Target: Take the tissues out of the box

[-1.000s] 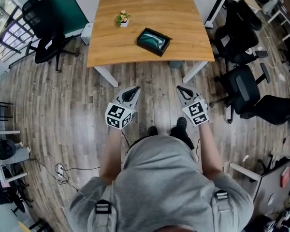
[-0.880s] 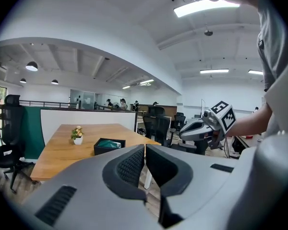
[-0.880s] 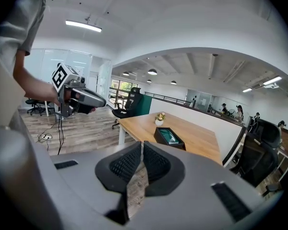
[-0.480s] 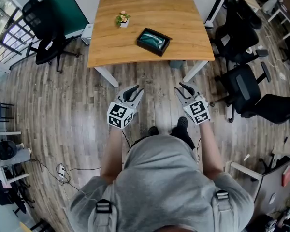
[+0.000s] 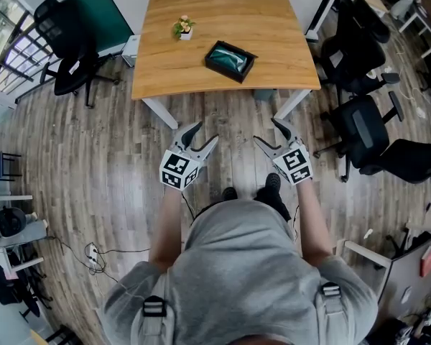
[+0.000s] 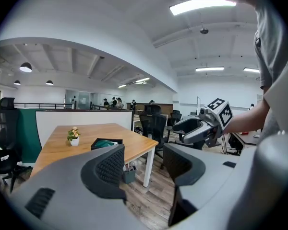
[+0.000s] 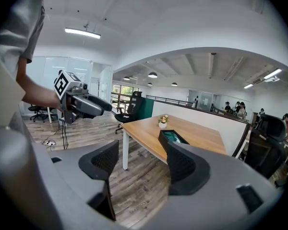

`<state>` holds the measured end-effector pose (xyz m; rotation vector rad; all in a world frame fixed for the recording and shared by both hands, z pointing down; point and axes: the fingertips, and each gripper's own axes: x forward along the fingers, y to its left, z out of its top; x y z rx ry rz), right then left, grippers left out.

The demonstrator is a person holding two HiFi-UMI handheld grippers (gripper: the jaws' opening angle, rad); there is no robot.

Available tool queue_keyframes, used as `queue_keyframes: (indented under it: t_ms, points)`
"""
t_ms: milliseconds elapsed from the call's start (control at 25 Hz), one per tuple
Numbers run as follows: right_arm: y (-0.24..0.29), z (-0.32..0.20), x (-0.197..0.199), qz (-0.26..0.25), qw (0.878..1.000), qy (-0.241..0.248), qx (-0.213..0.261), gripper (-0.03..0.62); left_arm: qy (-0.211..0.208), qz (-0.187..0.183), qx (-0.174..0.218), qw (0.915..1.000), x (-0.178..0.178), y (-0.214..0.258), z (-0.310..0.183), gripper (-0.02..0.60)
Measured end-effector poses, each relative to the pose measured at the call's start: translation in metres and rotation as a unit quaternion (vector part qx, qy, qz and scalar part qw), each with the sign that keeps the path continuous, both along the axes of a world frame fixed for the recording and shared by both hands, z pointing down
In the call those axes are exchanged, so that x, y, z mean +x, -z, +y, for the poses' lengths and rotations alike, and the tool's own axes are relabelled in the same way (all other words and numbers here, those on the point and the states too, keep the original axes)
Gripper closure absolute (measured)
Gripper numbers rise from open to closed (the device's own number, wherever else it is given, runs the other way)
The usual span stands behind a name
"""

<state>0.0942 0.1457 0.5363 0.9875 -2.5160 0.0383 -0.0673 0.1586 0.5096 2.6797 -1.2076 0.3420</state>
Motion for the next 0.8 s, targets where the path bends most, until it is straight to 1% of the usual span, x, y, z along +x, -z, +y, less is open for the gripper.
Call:
queue_keyframes:
  t_ms: [160,480,640,800]
  points:
    - [-0.002,0.001,-0.002,-0.017,1.0,-0.003,-0.008,0.253,-0.007,-0.003,0.0,1.0,0.001,-0.001,0.002,0.314]
    - [-0.009,0.008,0.001,-0.015,1.0,-0.019,-0.013,0.249,-0.017,-0.007,-0.009,0.9998,0.0,-0.008,0.009,0.311]
    - [-0.012,0.004,-0.001,-0.034,0.999,-0.017,-0.031,0.256,-0.008,-0.007,-0.008,0.9999,-0.006,-0.007,0.006,0.311]
    - [-0.011,-0.007,-0.009,-0.032,0.999,-0.004,-0.033,0.26,0.004,-0.007,-0.012,0.9999,-0.013,-0.008,-0.001,0.311]
